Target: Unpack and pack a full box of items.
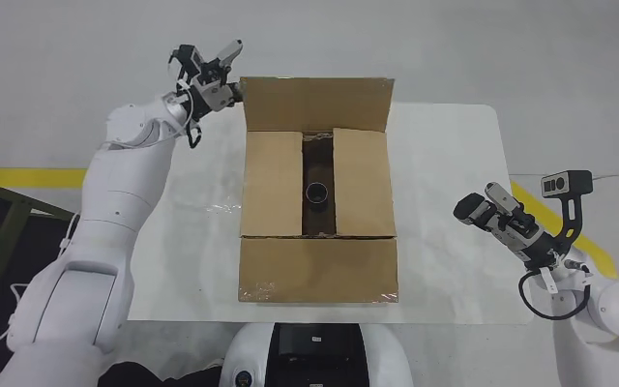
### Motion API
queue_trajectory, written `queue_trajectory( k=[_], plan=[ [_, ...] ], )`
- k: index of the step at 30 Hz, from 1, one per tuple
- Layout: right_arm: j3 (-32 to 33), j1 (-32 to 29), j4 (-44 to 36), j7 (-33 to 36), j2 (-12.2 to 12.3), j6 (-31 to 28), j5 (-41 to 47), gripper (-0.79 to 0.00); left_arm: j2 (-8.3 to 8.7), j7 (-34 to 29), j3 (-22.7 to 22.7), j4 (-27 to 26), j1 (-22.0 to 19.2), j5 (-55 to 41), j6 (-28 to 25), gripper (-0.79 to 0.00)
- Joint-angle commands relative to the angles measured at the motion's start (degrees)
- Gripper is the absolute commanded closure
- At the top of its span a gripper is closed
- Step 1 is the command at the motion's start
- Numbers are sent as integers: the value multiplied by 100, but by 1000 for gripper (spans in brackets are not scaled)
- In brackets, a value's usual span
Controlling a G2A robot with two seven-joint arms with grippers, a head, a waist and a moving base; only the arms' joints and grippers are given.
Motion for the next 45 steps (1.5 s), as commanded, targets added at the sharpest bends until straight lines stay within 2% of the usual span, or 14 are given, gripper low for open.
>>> queue_trajectory(
  k=[1,11,17,33,40,45],
  plan=[
    [0,0,0,0,0,0,0,-785,27,-217,-47,-100,41,-40,202,-785],
    [0,0,0,0,0,0,0,-785,225,-1179,-379,-818,415,-119,1124,-785],
    [0,0,0,0,0,0,0,-785,352,-1411,-522,-1236,656,182,1397,-785],
    [0,0,0,0,0,0,0,-785,675,-1431,-702,-2619,1365,1832,1246,-785],
    [0,0,0,0,0,0,0,-785,731,-1326,-749,-2916,1512,1945,1320,-785],
    [0,0,0,0,0,0,0,-785,731,-1326,-749,-2916,1512,1945,1320,-785]
  ],
)
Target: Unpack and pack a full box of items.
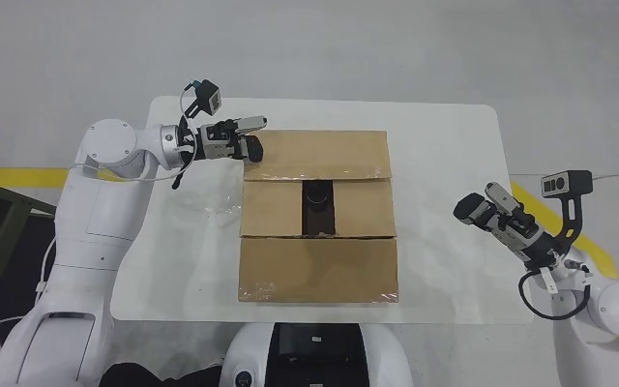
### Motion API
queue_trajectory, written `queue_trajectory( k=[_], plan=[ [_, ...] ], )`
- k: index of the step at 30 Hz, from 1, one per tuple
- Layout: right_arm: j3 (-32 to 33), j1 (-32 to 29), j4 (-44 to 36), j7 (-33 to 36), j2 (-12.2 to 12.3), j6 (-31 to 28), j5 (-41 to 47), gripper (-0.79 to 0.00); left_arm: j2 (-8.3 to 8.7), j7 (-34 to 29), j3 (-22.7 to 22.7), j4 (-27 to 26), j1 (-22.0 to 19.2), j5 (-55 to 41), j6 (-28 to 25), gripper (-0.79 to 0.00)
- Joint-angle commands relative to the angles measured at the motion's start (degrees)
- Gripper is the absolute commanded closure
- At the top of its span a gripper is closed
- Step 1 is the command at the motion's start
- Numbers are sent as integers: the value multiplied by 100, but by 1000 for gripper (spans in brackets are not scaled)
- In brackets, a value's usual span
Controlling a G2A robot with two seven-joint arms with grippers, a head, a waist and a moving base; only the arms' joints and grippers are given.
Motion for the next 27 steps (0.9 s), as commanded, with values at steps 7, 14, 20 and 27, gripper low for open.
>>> queue_trajectory(
  k=[7,14,20,27],
  plan=[
    [0,0,0,0,0,0,0,-785,-1,-1,0,1,-1,-3,-1,-785],
    [0,0,0,0,0,0,0,-785,-1,-1,0,1,-1,-3,-1,-785],
    [70,-149,-92,-85,-5,114,173,-785,-1,-1,0,1,-1,-3,-1,-785],
    [462,-867,-384,253,-16,39,750,-785,-1,-1,0,1,-1,-3,-1,-785]
  ],
)
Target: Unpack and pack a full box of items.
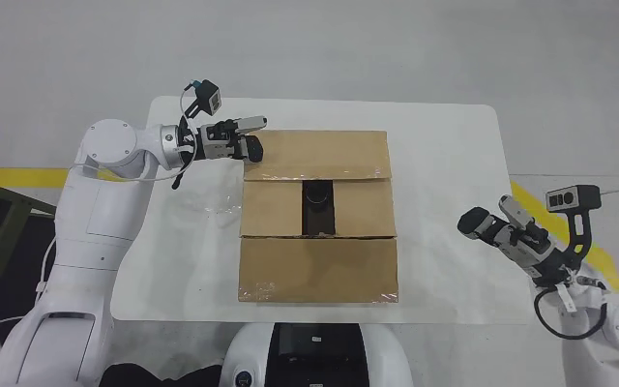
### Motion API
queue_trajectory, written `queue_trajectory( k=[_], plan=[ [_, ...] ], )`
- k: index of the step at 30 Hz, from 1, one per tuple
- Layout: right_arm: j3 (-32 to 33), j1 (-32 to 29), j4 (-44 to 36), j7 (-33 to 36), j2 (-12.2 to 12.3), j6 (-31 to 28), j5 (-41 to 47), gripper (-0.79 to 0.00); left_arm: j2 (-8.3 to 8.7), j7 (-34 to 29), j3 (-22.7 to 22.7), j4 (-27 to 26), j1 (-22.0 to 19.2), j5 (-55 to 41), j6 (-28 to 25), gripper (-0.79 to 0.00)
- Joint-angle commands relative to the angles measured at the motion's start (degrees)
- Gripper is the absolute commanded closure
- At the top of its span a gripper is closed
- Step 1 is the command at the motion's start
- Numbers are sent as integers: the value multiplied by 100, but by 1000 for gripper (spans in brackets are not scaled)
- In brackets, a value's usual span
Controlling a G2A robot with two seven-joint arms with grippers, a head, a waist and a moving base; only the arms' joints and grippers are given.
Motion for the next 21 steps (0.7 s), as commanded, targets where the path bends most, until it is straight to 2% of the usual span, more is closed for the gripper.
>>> queue_trajectory(
  k=[1,12,17,21],
  plan=[
    [104,-239,-88,71,-8,-75,96,-785,0,0,0,0,0,0,0,-785],
    [113,-1165,146,454,-70,-774,261,-785,0,0,0,0,0,0,0,-785],
    [-175,-1222,406,668,-93,-1120,352,-785,0,0,0,0,0,0,0,-785],
    [-618,-1007,753,790,-108,-1274,318,-785,0,0,0,0,0,0,0,-785]
  ],
)
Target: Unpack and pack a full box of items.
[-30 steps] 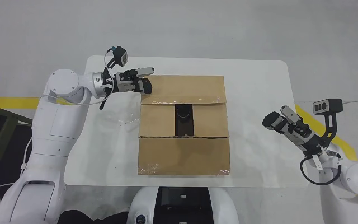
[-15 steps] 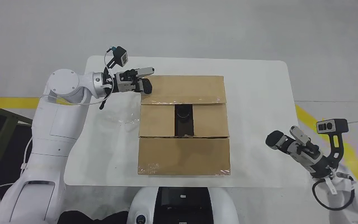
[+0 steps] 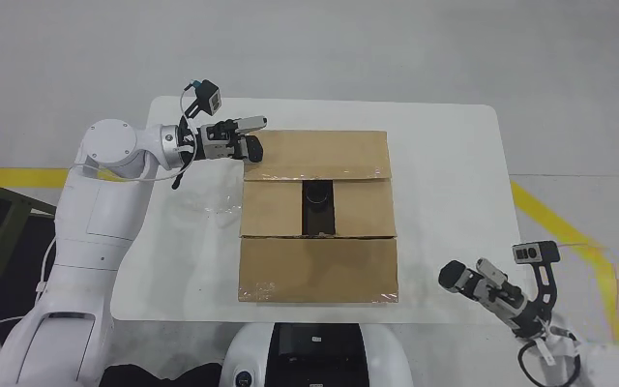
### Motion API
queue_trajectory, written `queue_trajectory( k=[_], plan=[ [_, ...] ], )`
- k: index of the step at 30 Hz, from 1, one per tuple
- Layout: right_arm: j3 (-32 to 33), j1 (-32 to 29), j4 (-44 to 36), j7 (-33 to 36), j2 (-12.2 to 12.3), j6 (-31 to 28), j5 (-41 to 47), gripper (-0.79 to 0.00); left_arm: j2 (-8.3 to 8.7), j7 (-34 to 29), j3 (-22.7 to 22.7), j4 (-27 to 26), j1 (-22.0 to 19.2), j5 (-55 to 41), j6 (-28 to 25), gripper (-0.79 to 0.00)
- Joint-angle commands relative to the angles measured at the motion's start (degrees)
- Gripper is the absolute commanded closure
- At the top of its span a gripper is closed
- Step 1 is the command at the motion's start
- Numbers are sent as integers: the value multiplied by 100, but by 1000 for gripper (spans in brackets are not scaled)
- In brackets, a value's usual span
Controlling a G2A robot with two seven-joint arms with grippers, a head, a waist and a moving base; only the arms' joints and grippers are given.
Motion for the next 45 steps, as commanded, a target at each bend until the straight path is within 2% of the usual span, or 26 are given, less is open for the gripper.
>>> queue_trajectory(
  k=[1,8,15,31,38,45],
  plan=[
    [-219,149,186,29,-5,-41,-61,-785,0,0,0,0,0,0,0,-785],
    [-863,580,706,86,-31,-33,-88,-785,0,0,0,0,0,0,0,-785],
    [-1385,769,605,151,-63,68,88,-785,0,0,0,0,0,0,0,-785],
    [-1515,672,44,344,-64,762,1338,-785,0,0,0,0,0,0,0,-785],
    [-1644,845,-252,282,-69,940,1441,-785,0,0,0,0,0,0,0,-785],
    [-1923,1311,-327,56,-86,1055,1238,-785,0,0,0,0,0,0,0,-785]
  ],
)
